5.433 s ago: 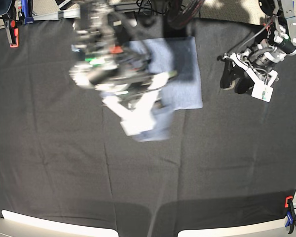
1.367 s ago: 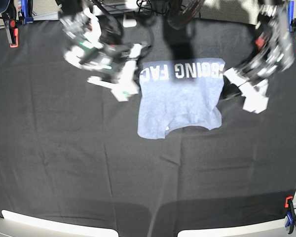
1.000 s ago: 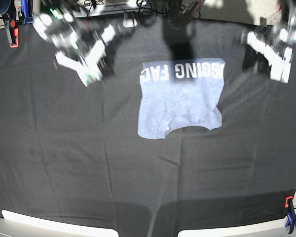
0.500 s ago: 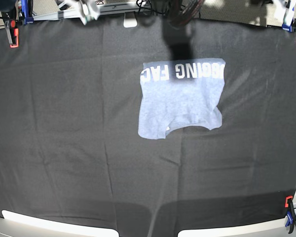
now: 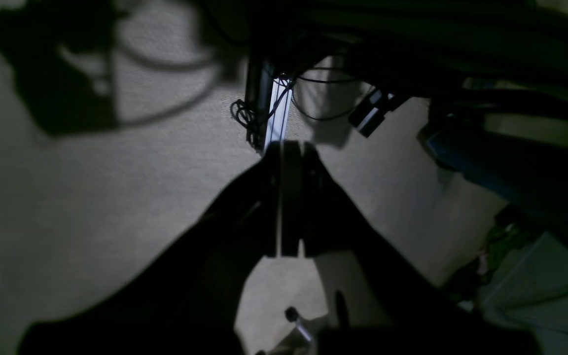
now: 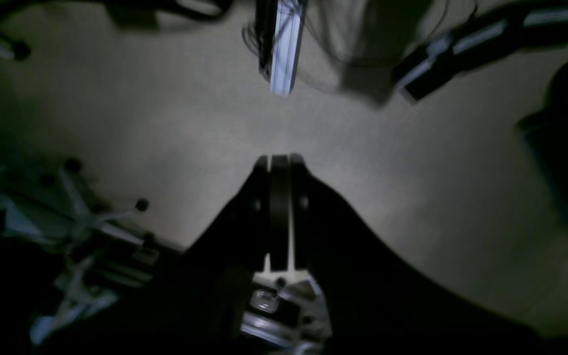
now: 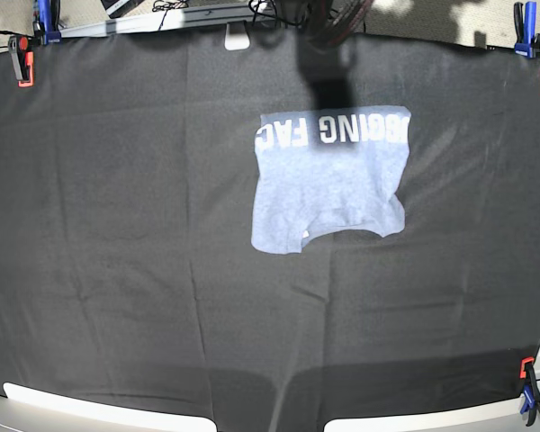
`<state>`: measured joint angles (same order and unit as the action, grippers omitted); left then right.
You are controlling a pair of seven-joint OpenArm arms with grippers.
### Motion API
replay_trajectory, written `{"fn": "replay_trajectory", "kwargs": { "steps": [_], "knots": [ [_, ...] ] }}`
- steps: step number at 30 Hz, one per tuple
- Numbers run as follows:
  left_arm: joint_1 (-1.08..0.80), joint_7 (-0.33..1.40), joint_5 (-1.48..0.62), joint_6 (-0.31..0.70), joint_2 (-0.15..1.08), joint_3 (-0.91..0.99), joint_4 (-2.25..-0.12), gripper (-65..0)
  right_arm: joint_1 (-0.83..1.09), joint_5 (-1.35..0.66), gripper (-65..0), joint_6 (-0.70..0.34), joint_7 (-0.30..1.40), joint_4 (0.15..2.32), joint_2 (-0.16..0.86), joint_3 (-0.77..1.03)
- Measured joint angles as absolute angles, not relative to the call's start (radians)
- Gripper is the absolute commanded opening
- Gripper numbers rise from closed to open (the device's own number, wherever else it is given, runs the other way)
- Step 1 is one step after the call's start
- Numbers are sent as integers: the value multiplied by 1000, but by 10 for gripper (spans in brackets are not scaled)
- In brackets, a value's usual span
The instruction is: Layout the t-shirt on the table in an organized manner, then fold the t-shirt properly
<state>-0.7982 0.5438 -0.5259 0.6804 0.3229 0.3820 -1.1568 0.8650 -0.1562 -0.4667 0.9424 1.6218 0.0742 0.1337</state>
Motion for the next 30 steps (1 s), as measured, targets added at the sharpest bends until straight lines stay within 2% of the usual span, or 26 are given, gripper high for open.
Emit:
{"fn": "replay_trajectory", "kwargs": {
  "steps": [2, 7, 11, 15, 20, 22, 26, 30],
  "knots": [
    [-745, 422, -463, 681, 322, 331, -1028, -650, 802, -155, -650, -445, 929, 1490, 79, 134],
    [-611, 119, -355, 678, 313, 241, -738, -650, 640, -73, -650, -444, 752, 1161, 101, 134],
    [-493, -1, -276, 670, 280, 235, -557, -650, 519, -25, -650, -442, 595, 910, 131, 133],
    [-366, -9, -226, 647, 227, 236, -427, -650, 401, -22, -650, -441, 433, 669, 166, 135],
    [-253, -9, -173, 416, 156, 234, -338, -650, 260, -26, -650, -439, 336, 441, 177, 135],
    [-234, -8, -162, 367, 153, 235, -319, -645, 213, -27, -650, -442, 321, 385, 171, 135],
    [-221, 3, -160, 322, 165, 235, -311, -640, 166, -27, -650, -440, 321, 355, 170, 135],
    [-221, 0, -161, 322, 161, 235, -312, -640, 161, -27, -650, -440, 295, 355, 172, 135]
  ]
}}
